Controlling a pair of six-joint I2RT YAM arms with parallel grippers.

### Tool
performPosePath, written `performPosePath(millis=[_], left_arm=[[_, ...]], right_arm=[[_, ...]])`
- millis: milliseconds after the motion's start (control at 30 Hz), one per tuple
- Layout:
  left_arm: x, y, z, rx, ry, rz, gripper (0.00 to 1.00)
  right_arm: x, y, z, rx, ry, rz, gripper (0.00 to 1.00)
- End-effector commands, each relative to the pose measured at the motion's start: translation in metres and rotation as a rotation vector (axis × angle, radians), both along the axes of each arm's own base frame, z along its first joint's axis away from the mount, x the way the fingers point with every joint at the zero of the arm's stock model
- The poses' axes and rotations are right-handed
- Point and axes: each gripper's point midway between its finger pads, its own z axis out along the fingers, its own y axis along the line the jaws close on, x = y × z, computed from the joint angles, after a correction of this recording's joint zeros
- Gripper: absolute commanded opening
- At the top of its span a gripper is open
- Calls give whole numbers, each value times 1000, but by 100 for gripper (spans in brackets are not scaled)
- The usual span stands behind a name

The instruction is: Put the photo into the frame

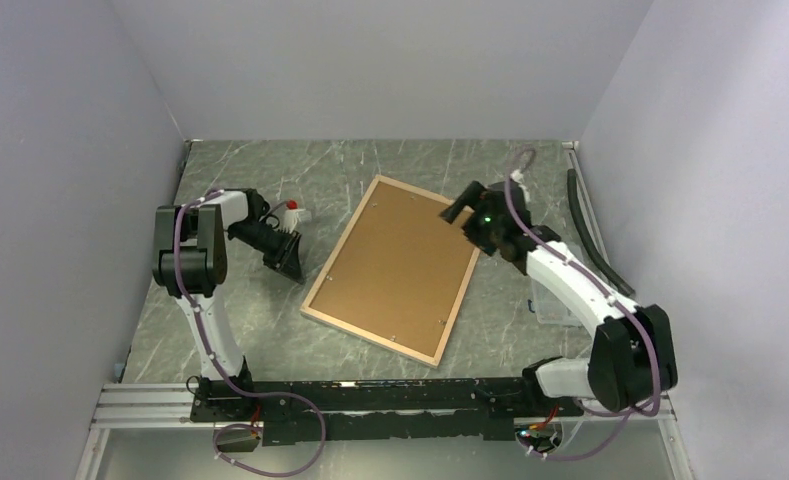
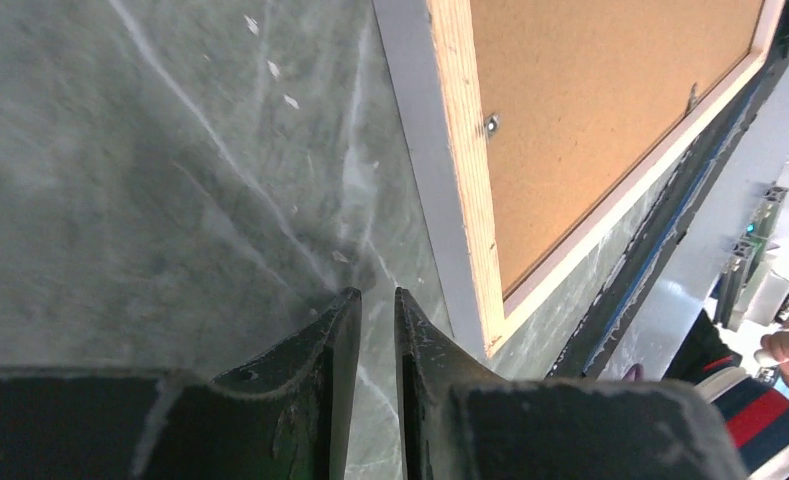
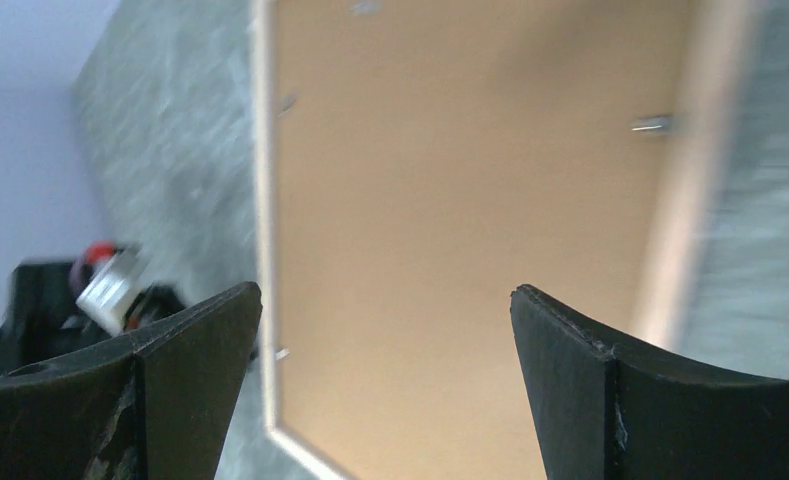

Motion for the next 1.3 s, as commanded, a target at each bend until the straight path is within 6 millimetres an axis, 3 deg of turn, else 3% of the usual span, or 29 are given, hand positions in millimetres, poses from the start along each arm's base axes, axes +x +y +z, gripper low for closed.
performPosePath(millis=[0,133,267,400,600,767,900,967,1067,1167,1233,1267], left_arm=[[0,6,-4,130,-125,-73,25],[-17,-3,-12,174,-140,-149,24],[-31,-9,-16,205,-148,-207,22],[-50,-22,-19,213,-140,-287,23],[-84,-58,-26,244,-152,-451,20],[-105,-91,-19,202,-124,-545,22],[-114,-104,7,140,-123,-564,24],[-106,-97,25,114,-141,-529,25],[-63,-72,57,57,-171,-367,27],[3,-46,80,-24,-179,-127,29],[42,-38,83,-95,-130,23,32],[49,-38,79,-136,-80,68,33]], right_arm=[[-26,-79,-48,-205,147,-125,100],[-29,-102,-77,-199,199,-155,100],[-23,-85,-94,-120,212,-92,100],[-3,-67,-103,-63,221,-27,100],[38,-41,-94,-9,205,56,100],[59,-20,-82,-30,188,112,100],[59,-38,-80,-118,205,47,100],[58,-50,-71,-162,184,0,100],[59,-60,-47,-190,119,-52,100],[63,-48,-25,-165,53,-41,100],[66,-29,-15,-151,23,-5,100],[68,-17,-11,-145,7,21,100]])
